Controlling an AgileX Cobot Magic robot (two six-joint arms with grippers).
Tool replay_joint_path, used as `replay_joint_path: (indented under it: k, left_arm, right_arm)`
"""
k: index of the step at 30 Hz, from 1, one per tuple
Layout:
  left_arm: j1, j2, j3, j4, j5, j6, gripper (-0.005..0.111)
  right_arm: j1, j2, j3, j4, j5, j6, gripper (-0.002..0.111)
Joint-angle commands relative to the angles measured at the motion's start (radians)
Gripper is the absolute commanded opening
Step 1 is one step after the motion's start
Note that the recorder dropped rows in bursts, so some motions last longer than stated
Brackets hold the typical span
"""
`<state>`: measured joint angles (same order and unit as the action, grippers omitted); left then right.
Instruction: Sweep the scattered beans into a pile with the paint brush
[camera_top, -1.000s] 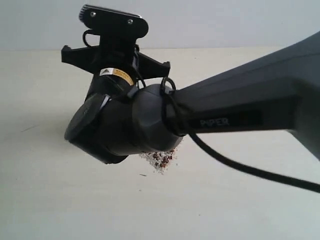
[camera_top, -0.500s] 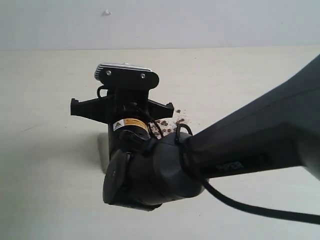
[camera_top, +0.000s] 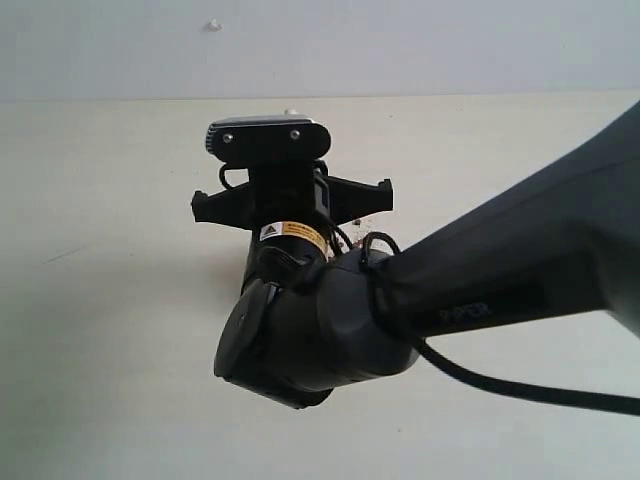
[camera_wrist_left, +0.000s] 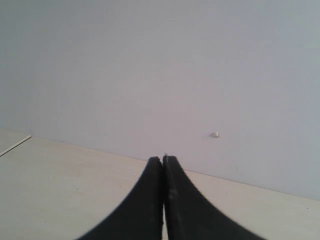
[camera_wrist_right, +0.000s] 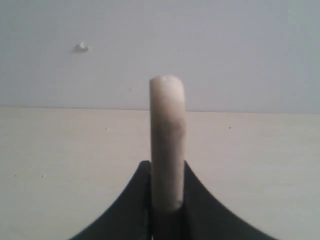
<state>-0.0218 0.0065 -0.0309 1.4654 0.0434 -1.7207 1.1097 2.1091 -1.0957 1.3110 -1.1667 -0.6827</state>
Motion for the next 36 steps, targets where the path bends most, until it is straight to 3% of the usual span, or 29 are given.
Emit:
replay_joint_path:
  k: [1, 12, 17, 21, 24, 27, 31, 36]
  left_arm:
    - [0.002, -0.007, 0.003, -0.003, 0.004, -0.006, 0.0]
    - [0.002, -0.007, 0.003, -0.003, 0.004, -0.006, 0.0]
    - [0.002, -0.007, 0.003, -0.003, 0.004, -0.006, 0.0]
    - [0.002, -0.007, 0.003, -0.003, 0.004, -0.006, 0.0]
    - [0.002, -0.007, 0.003, -0.003, 0.004, -0.006, 0.0]
    - [0.002, -0.007, 0.003, -0.003, 0.004, -0.006, 0.0]
    - [0.002, -0.007, 0.003, -0.003, 0.004, -0.006, 0.0]
    - [0.002, -0.007, 0.003, -0.003, 0.004, -0.006, 0.0]
  right_arm:
    - [-0.006, -0.015, 0.009, -0.052, 0.016, 0.027, 0.0]
    - [-0.006, -0.16, 0.031, -0.074, 0.059, -0.003, 0.0]
    - [-0.006, -0.3, 0.164, -0.231, 0.13, 0.04, 0.0]
    - [-0.068, -0.438, 0.366, -0.514, 0.173, 0.131, 0.0]
    - [-0.16, -0.515, 0.478, -0.809, 0.185, 0.326, 0.0]
    - [-0.383, -0.574, 0.54, -1.327, 0.193, 0.662, 0.0]
    - [-0.657, -0.555, 0.466, -1.853, 0.232, 0.986, 0.0]
    - [-0.885, -0.437, 0.233, -2.322, 0.232, 1.289, 0.0]
